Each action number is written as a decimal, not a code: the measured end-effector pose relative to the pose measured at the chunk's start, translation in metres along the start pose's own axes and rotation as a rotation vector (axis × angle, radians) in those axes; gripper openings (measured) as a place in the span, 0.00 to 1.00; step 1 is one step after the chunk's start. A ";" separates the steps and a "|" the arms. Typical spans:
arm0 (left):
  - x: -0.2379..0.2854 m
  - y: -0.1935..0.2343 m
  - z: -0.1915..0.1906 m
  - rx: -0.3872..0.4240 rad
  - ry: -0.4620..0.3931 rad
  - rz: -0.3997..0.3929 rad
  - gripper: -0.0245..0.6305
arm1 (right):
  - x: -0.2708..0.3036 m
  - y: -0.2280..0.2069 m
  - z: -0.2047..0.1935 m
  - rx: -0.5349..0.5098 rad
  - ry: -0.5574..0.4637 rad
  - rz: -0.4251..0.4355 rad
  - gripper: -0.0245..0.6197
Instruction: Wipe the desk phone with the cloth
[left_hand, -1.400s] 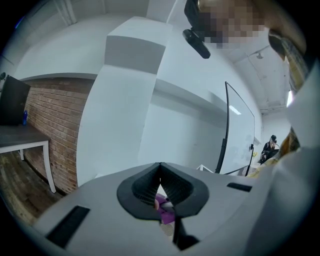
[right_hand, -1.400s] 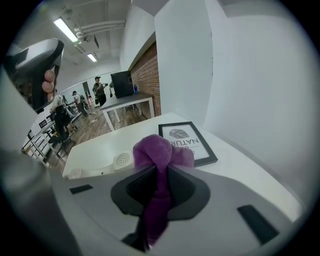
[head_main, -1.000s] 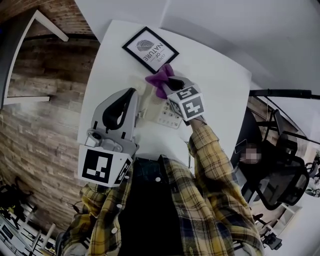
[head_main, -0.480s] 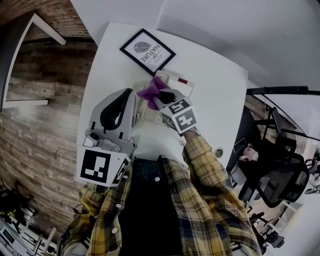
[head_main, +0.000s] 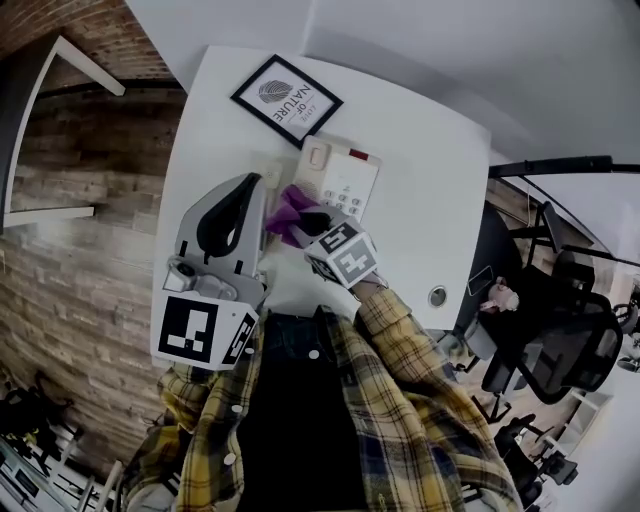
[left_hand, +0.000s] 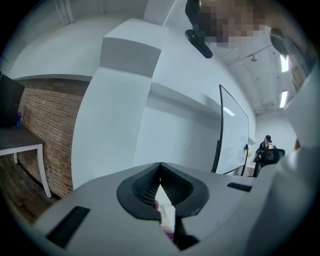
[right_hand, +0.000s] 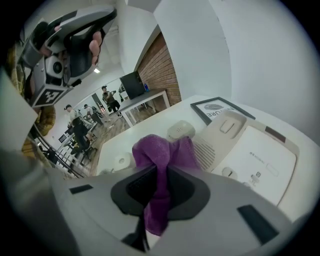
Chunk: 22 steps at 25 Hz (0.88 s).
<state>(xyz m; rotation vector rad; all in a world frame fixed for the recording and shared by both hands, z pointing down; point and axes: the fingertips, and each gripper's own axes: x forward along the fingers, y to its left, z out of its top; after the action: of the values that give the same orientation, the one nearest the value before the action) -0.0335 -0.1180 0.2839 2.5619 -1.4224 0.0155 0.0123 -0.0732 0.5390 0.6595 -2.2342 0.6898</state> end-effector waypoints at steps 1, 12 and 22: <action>0.000 -0.001 0.000 0.001 -0.001 -0.002 0.06 | 0.001 0.004 -0.004 -0.001 0.005 0.002 0.13; 0.004 -0.006 -0.001 0.001 0.008 -0.026 0.06 | 0.001 0.010 -0.014 0.038 0.013 0.038 0.13; 0.011 -0.006 -0.002 0.002 0.011 -0.030 0.06 | -0.044 -0.021 0.015 0.078 -0.129 -0.027 0.13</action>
<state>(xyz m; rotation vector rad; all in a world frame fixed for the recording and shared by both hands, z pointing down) -0.0227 -0.1236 0.2858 2.5807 -1.3808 0.0266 0.0460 -0.0863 0.5033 0.7916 -2.3206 0.7425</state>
